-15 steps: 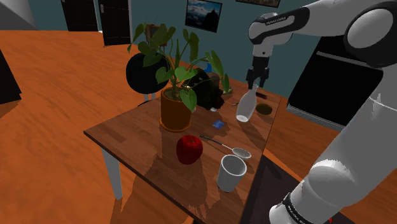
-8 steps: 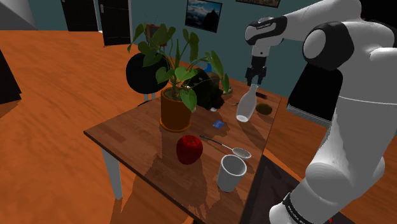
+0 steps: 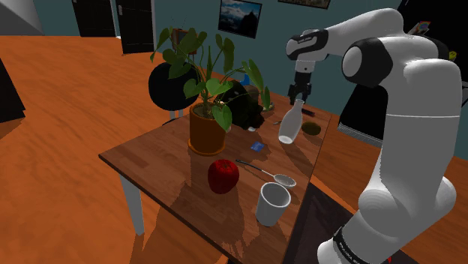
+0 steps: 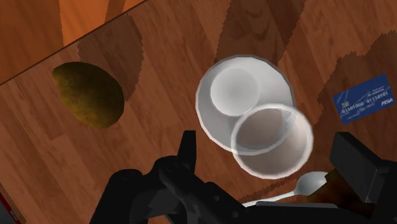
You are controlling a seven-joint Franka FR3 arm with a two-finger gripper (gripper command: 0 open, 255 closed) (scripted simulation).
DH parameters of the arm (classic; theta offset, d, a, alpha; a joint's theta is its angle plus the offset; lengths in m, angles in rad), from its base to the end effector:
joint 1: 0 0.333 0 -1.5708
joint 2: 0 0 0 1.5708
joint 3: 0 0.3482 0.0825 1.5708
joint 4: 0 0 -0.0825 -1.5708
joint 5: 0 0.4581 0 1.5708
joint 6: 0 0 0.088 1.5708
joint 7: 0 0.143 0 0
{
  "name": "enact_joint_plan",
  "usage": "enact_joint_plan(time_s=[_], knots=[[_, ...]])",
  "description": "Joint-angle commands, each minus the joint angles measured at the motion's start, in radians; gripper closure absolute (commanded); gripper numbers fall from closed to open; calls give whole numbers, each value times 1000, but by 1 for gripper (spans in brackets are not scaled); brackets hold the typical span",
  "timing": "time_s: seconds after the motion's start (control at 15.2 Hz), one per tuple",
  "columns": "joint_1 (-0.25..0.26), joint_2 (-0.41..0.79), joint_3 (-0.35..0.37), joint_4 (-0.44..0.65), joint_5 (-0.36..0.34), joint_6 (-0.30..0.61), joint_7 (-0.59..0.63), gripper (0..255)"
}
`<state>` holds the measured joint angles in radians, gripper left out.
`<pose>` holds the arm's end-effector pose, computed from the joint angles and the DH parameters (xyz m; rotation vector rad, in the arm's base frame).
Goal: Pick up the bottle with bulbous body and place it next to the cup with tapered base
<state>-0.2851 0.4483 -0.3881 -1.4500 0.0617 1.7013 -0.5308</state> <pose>0.6080 -0.4260 0.4041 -3.1148 0.2094 0.3065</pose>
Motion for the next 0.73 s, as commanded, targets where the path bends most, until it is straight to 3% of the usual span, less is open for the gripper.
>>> enact_joint_plan(time_s=[0.0, 0.53, 0.59, 0.66], knots=[[2, -3, 0, -30, -1, 27, 0, 0], [2, -3, 0, -38, -1, 35, 0, 0], [2, -3, 0, -38, -1, 35, 0, 255], [2, -3, 0, -38, -1, 35, 0, 255]])
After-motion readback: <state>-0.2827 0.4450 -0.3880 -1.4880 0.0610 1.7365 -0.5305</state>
